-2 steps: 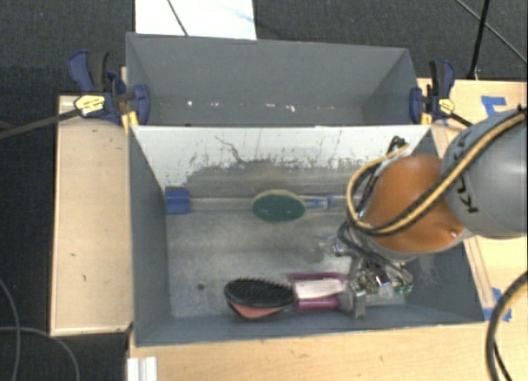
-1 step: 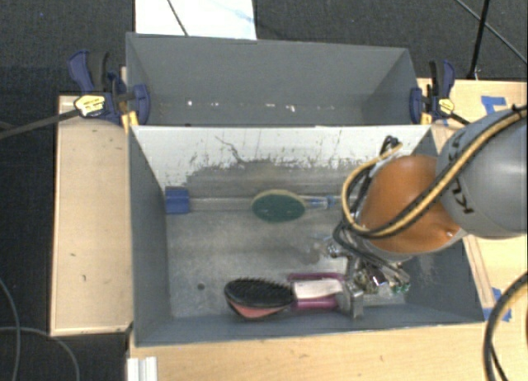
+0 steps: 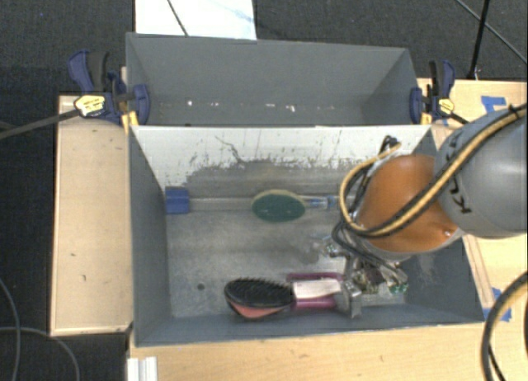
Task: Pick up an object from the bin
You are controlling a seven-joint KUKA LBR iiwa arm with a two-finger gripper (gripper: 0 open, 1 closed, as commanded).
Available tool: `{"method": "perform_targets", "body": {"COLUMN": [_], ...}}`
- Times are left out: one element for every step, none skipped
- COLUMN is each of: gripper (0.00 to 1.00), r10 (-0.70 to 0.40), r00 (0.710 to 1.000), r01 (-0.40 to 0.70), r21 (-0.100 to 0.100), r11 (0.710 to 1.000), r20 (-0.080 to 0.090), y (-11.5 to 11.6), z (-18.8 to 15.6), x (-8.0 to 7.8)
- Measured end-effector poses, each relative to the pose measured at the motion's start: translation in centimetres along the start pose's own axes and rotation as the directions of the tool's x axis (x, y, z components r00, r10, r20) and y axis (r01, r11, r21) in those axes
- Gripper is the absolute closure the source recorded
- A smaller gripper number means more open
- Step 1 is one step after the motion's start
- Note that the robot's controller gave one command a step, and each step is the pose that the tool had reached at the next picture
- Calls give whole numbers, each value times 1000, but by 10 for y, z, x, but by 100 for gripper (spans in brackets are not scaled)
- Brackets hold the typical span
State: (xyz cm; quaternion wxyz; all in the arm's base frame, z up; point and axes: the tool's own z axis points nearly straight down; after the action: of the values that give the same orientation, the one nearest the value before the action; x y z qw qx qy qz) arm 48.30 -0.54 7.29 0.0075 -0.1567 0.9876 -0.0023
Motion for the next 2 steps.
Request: {"method": "perform_targets", "body": {"gripper": [100, 0], "r10": [-1, -2], "r00": [1000, 1000], "r01": [1, 2], "r21": [-1, -4], "r11": [1000, 1000], "r20": [11, 2], "y": [2, 3], "z": [-1, 0], "x": [-3, -1]}}
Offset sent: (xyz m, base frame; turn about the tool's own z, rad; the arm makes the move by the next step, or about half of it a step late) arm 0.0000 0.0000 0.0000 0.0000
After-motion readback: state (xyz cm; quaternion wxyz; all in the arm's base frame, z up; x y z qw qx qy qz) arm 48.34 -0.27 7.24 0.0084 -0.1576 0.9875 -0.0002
